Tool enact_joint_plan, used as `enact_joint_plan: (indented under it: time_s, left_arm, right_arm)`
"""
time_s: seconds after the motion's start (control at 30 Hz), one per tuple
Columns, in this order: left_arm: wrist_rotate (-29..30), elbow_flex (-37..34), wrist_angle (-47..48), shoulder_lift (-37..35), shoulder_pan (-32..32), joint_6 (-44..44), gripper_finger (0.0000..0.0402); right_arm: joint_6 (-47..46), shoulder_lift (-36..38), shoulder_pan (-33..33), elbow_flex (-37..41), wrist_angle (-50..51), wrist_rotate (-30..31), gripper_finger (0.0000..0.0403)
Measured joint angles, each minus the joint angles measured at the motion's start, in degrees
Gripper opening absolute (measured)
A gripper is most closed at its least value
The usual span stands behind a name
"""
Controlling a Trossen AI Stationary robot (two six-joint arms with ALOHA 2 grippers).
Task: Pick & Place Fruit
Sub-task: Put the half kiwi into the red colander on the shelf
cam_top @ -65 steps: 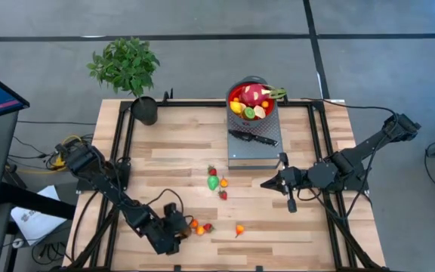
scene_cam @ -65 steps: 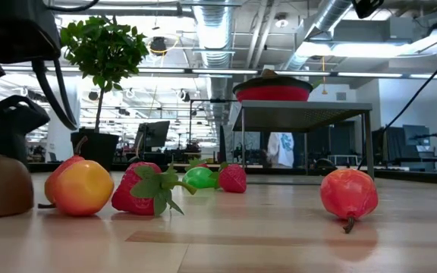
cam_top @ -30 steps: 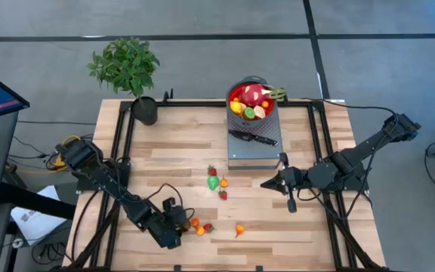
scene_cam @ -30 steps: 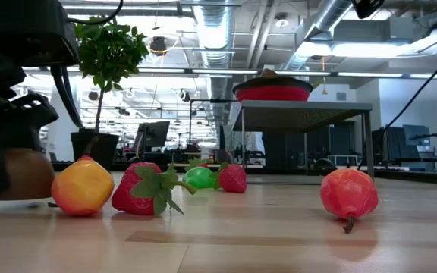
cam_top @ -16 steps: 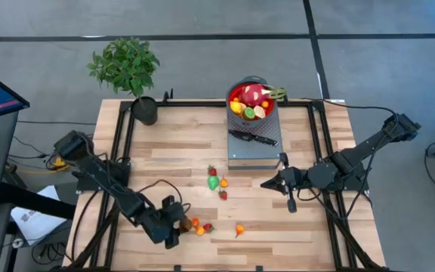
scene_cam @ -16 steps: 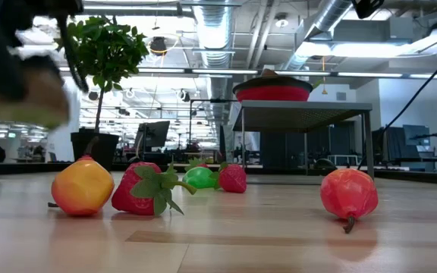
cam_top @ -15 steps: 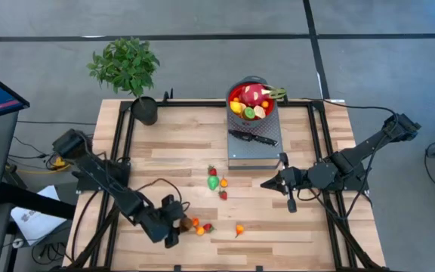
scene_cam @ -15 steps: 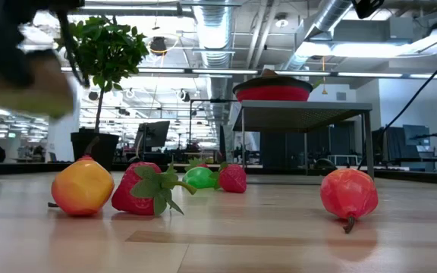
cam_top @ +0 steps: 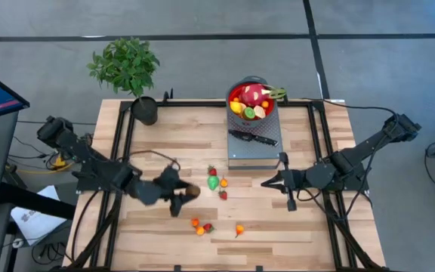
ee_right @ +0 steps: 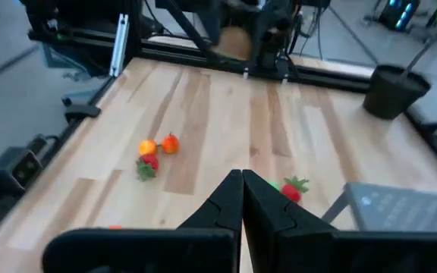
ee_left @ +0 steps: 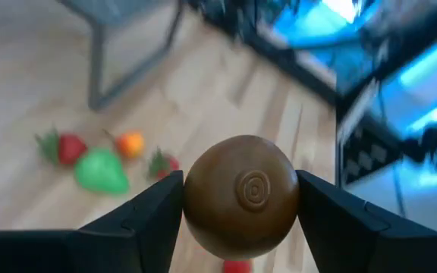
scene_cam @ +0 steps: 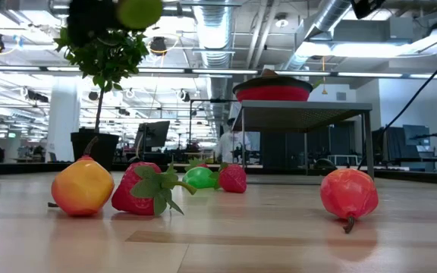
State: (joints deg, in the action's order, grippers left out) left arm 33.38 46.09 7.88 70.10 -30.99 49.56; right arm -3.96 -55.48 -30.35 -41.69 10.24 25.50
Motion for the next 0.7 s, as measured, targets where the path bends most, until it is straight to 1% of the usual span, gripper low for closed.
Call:
enact_joint_plan:
  time_s: [0.2,0.47,0.57,0.7]
  left_arm:
    - [0.14,0.04,-5.26,-2.84,7.79,-0.03,0.0229]
    - [-2.43,0.02,-14.53,-2.62,15.63,0.00,0.0226]
    - [-5.67,0.00,-19.70,-2.62,18.63,0.13,0.0227]
    - [-10.30,0.00,-25.57,-2.62,21.88,0.17,0.0228]
  right_arm:
    - [10.33,0.00,5.07,-0.02,-5.55,0.02,0.0000]
    - [22.91,0.00,13.22,-0.02,-8.81,0.04,0.0000]
    - [27.76,0.00,15.27,-0.04,-10.16,0.04,0.0000]
    - [31.97,0.00,16.57,-0.02,-13.38,0.01,0.0000]
